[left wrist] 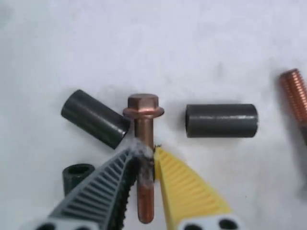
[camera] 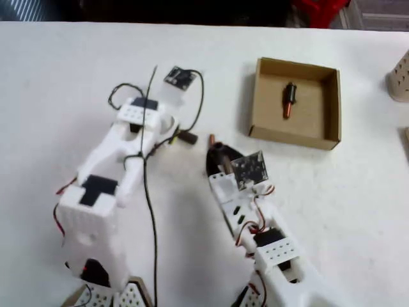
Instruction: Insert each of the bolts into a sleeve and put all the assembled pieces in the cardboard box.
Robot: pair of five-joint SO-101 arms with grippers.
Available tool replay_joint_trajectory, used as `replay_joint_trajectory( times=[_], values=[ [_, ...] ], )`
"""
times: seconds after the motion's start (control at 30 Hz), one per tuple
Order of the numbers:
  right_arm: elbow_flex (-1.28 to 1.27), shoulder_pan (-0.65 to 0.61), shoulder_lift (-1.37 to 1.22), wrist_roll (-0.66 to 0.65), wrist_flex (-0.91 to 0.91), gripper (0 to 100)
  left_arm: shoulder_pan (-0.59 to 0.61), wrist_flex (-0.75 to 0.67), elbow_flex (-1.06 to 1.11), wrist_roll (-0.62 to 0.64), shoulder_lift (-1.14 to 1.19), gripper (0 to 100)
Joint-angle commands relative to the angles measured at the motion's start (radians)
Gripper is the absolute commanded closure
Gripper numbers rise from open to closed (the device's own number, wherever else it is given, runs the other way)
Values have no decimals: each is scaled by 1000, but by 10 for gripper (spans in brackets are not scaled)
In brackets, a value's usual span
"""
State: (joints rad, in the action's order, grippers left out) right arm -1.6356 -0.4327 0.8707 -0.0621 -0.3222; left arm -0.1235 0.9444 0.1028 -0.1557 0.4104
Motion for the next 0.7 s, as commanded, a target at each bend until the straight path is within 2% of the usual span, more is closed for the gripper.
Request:
replay_joint_trajectory(
  times=[0.0,0.27,0.47,0.67],
  values=[
    [18,4,28,14,-21,981,-45,-132,127,11,-189,980],
    [11,-73,27,-38,-21,981,-79,-480,582,15,-590,980],
    [18,-133,28,-43,-31,981,-99,-640,802,15,-816,980],
    [18,-179,21,-44,-119,981,-93,-832,965,18,-984,980]
  ],
)
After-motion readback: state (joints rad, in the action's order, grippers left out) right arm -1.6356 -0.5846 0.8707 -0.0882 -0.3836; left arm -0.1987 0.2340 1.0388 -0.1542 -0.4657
